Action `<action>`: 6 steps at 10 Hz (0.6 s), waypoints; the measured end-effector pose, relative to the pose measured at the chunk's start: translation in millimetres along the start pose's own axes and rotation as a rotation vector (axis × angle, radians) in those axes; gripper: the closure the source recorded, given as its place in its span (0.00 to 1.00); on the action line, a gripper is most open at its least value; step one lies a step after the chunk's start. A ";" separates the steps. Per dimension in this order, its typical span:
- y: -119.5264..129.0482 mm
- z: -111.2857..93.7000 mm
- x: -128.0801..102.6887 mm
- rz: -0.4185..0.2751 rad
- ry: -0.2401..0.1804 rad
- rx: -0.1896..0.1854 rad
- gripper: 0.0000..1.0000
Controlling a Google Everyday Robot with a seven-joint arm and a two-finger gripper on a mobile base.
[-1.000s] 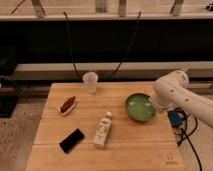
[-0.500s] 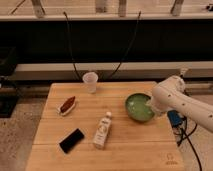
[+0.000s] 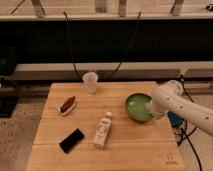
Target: Pick up the ceramic bowl
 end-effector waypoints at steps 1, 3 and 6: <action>1.2 4.7 -1.2 -0.002 -0.005 -0.006 0.20; 3.1 15.6 -2.1 -0.006 -0.007 -0.008 0.20; 2.6 19.7 -2.8 -0.009 -0.005 -0.005 0.20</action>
